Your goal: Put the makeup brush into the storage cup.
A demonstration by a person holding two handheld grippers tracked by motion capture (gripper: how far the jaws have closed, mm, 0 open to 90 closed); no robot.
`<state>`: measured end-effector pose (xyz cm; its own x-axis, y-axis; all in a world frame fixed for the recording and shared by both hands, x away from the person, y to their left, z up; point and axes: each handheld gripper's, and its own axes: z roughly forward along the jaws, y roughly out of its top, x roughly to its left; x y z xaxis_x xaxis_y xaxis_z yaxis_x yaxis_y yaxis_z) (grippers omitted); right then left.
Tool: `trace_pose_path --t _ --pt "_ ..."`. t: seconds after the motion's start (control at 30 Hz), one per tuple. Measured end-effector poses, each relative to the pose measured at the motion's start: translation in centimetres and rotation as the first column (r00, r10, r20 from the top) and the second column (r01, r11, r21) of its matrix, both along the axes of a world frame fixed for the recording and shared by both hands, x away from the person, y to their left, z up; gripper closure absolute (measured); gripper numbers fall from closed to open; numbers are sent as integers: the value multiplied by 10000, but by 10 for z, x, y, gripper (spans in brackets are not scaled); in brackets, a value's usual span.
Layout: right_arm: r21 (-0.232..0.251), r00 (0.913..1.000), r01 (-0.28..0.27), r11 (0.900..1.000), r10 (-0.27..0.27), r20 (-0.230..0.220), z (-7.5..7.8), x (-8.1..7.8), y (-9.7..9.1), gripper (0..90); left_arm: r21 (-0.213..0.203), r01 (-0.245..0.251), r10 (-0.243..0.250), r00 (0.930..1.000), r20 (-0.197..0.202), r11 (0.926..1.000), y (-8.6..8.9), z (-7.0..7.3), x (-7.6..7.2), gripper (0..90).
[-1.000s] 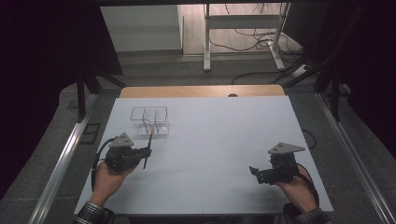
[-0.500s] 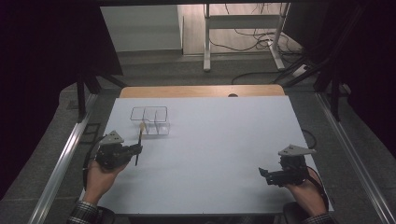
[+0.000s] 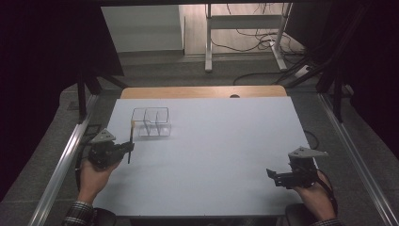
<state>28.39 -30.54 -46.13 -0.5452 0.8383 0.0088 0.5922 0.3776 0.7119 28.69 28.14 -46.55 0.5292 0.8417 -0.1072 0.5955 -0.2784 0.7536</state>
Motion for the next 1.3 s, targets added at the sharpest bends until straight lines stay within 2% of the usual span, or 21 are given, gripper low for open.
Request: trace_pose_path --t 0.07,0.27,0.4,0.53,0.77,0.93,1.3 --pt "20 10000 -2 10000 2 -4 0 0 -1 0 83 -86 86 10000 42 9999 2 0 2 839" --pt "-18 10000 -32 10000 32 -77 -1 1 0 0 -69 -359 360 9993 126 9993 9 2 8 839" --pt "7 9999 -21 10000 21 -109 -1 1 -1 0 -188 -422 425 9989 177 9989 9 5 12 839" --pt "41 10000 -33 10000 33 -78 -1 1 -1 0 -127 -450 454 9985 293 9989 8 9 19 839" --pt "23 9998 -89 10000 90 -161 -1 1 -1 0 -414 -603 624 9968 510 9973 7 18 33 839" --pt "-40 9996 -156 9999 155 -215 -2 2 0 2 -469 -683 712 9955 631 9966 7 23 43 839" --pt "-104 9993 -206 9997 202 -325 -2 2 1 7 -626 -803 858 9922 909 9948 6 33 57 839"
